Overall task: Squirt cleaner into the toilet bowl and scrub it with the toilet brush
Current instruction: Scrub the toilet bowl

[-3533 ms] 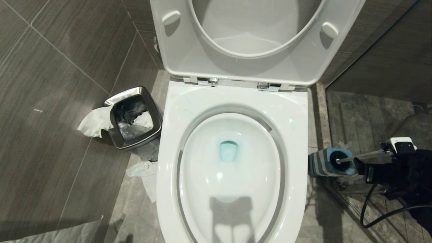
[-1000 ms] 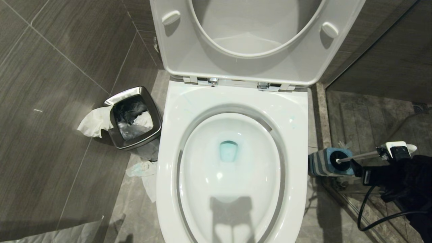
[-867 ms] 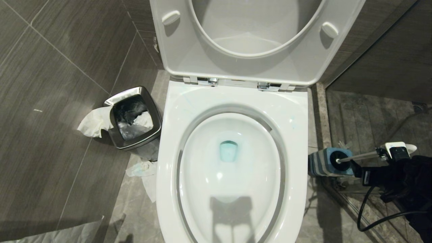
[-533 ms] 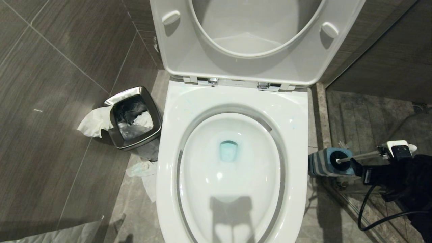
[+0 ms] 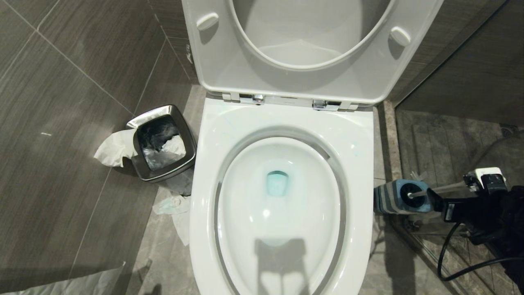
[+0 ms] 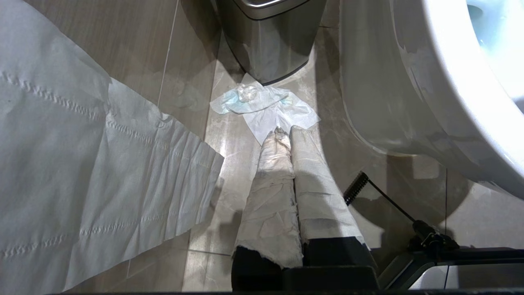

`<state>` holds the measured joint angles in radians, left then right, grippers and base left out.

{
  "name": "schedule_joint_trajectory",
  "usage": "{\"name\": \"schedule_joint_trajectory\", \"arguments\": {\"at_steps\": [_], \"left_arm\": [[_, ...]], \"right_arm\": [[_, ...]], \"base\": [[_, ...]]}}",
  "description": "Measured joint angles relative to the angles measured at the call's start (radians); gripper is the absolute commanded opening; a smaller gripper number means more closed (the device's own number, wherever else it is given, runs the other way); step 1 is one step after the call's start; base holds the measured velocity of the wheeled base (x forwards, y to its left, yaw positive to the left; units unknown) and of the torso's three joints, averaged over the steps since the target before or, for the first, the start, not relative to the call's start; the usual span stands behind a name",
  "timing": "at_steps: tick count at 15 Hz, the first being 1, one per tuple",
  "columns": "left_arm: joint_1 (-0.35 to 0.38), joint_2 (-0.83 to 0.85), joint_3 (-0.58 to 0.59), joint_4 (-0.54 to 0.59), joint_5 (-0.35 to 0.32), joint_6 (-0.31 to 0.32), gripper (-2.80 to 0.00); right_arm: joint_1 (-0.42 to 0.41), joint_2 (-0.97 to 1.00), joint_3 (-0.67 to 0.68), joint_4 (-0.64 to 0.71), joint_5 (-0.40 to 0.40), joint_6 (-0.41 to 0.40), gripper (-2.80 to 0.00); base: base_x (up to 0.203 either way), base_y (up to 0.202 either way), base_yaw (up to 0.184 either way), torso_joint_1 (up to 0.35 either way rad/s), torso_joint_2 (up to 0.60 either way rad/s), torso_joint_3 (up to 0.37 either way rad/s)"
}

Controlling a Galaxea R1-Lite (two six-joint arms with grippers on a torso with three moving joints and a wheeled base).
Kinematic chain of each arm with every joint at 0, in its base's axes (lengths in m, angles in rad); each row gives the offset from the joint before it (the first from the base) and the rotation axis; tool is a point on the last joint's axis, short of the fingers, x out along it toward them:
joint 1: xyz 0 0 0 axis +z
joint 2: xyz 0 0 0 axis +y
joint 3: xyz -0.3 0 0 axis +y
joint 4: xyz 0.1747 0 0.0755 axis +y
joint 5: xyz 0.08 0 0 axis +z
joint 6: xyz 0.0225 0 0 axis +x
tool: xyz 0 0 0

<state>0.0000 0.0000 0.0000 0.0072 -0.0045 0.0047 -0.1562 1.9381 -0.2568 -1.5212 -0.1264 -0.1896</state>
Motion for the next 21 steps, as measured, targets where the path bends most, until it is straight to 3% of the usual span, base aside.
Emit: {"name": "schedule_joint_trajectory", "arguments": {"at_steps": [21], "left_arm": [[0.000,0.000,0.000,-0.001,0.000,0.003,-2.80]], "right_arm": [[-0.001,-0.064,-0.024,0.000,0.014,-0.024,0.00]], "base": [[0.000,0.000,0.000,0.001,0.00,-0.066]]}}
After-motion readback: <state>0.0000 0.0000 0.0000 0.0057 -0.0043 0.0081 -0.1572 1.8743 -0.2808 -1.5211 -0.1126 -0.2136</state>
